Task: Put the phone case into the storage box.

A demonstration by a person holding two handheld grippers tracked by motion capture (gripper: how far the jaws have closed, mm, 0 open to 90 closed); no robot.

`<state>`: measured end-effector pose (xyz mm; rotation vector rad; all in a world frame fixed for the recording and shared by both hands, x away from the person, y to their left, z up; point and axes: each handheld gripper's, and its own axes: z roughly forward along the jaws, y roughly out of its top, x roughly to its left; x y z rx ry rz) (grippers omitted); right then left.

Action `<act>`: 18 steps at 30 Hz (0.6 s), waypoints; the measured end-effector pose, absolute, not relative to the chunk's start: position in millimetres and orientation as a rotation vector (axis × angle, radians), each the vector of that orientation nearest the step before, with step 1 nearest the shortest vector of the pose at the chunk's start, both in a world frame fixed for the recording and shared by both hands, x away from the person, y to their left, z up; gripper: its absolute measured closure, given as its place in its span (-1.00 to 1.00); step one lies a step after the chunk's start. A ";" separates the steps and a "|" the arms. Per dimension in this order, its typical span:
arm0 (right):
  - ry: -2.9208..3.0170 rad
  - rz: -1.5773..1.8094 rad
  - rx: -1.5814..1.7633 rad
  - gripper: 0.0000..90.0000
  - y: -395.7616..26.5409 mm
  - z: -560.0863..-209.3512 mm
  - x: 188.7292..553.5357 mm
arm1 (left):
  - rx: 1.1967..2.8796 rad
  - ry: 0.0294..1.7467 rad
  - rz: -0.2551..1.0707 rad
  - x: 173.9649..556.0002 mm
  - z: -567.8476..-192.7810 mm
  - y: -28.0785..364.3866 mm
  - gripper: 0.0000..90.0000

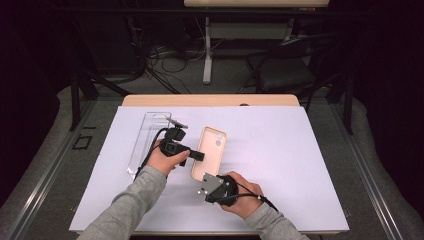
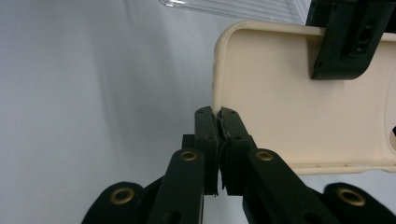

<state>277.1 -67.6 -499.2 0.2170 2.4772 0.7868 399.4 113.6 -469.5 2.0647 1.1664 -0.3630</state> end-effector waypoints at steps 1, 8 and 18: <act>2.477 0.787 0.217 0.95 -67.6 -499.3 277.1 | 2.061 1.171 -0.369 399.5 -469.5 113.7 0.67; 2.478 0.787 0.218 0.95 -67.7 -499.4 276.9 | 2.043 1.190 -0.395 400.5 -470.5 114.6 0.69; 2.478 0.786 0.218 0.95 -67.6 -499.5 276.8 | 2.031 1.203 -0.410 400.9 -471.4 115.3 0.72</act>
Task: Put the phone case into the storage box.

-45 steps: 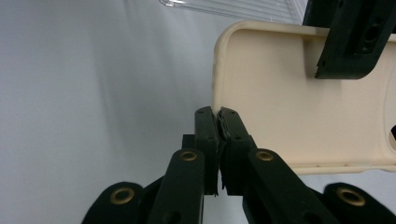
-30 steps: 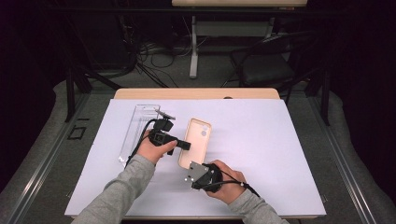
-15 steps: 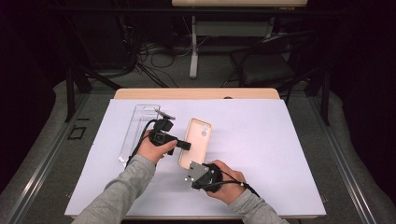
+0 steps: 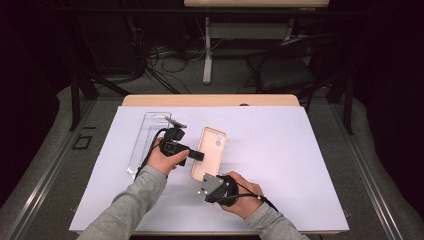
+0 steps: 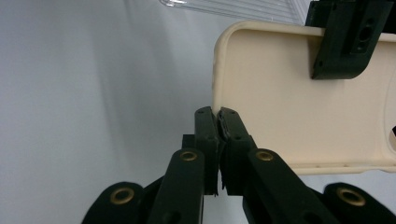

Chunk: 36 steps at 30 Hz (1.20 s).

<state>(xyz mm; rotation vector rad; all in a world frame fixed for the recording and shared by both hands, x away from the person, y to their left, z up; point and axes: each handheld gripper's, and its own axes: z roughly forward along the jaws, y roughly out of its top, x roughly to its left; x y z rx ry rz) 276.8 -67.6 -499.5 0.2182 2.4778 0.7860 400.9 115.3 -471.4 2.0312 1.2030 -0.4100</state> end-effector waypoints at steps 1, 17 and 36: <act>2.478 0.786 0.218 0.95 -67.6 -499.6 276.9 | 2.025 1.210 -0.417 401.1 -471.5 115.4 0.72; 2.479 0.793 0.217 0.95 -67.3 -499.5 276.7 | 1.978 1.277 -0.459 401.5 -473.3 117.7 0.76; 2.482 0.791 0.218 0.95 -67.3 -500.0 276.9 | 1.946 1.296 -0.501 402.4 -475.1 119.7 0.79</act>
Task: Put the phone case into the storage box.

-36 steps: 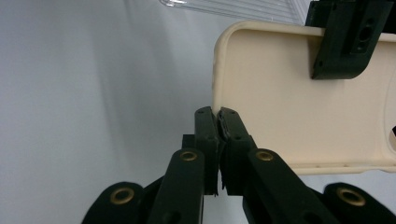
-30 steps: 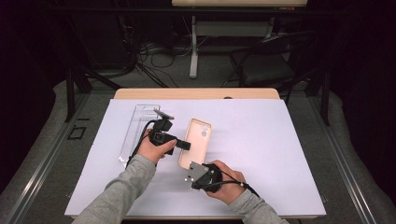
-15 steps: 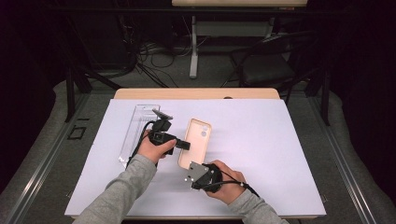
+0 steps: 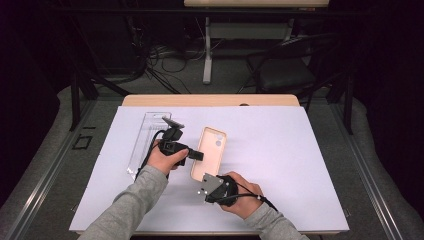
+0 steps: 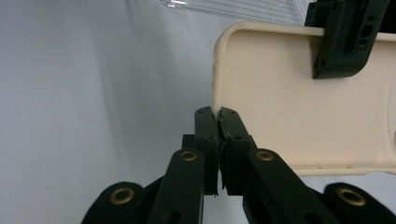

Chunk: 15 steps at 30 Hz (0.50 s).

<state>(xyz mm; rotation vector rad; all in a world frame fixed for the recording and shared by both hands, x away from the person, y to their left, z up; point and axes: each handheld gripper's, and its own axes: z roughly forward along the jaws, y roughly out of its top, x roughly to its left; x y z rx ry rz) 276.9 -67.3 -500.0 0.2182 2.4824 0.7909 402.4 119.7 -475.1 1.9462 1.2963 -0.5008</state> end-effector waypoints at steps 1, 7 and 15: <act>2.482 0.792 0.218 0.95 -67.3 -499.9 277.0 | 1.944 1.298 -0.502 402.4 -475.1 119.9 0.79; 2.482 0.794 0.221 0.95 -67.3 -500.2 277.5 | 1.935 1.302 -0.514 403.1 -475.9 120.5 0.79; 2.480 0.799 0.231 0.94 -67.5 -500.2 277.5 | 1.912 1.318 -0.543 404.3 -476.9 121.7 0.80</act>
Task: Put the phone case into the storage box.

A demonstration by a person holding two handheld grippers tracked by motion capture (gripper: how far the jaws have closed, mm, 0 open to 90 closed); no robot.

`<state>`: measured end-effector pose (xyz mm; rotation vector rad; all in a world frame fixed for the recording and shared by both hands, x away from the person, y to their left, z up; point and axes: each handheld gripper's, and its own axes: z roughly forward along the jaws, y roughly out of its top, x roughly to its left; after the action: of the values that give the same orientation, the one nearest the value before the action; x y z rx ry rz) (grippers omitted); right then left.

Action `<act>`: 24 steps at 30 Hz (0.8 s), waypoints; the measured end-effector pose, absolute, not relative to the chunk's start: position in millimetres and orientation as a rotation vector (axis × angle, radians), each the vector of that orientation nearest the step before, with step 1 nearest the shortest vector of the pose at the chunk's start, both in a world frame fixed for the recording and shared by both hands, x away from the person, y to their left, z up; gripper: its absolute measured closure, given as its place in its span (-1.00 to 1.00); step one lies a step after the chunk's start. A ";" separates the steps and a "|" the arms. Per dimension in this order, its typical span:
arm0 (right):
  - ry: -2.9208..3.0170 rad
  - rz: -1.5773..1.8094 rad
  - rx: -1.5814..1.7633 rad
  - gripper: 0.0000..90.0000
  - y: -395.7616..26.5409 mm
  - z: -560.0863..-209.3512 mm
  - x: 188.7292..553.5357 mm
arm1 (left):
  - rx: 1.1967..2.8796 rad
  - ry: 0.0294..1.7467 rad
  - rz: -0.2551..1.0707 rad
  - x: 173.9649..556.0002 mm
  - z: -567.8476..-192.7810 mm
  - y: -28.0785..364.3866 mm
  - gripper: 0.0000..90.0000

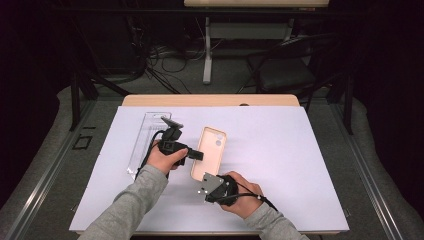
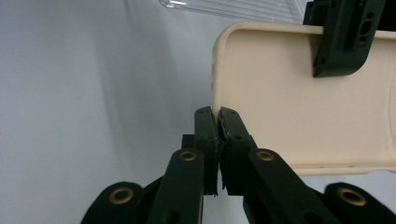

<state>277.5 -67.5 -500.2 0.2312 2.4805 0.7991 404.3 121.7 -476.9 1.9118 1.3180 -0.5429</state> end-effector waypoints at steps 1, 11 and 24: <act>2.480 0.800 0.228 0.94 -67.5 -500.1 277.8 | 1.911 1.319 -0.543 404.4 -476.9 121.7 0.80; 2.476 0.809 0.240 0.93 -68.2 -499.3 278.0 | 1.903 1.319 -0.553 405.4 -477.3 123.1 0.80; 2.479 0.810 0.244 0.92 -68.2 -499.4 278.2 | 1.906 1.312 -0.551 404.4 -476.2 122.8 0.80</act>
<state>278.2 -68.2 -499.4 0.2437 2.4792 0.8104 404.4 122.8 -476.2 1.9058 1.3116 -0.5506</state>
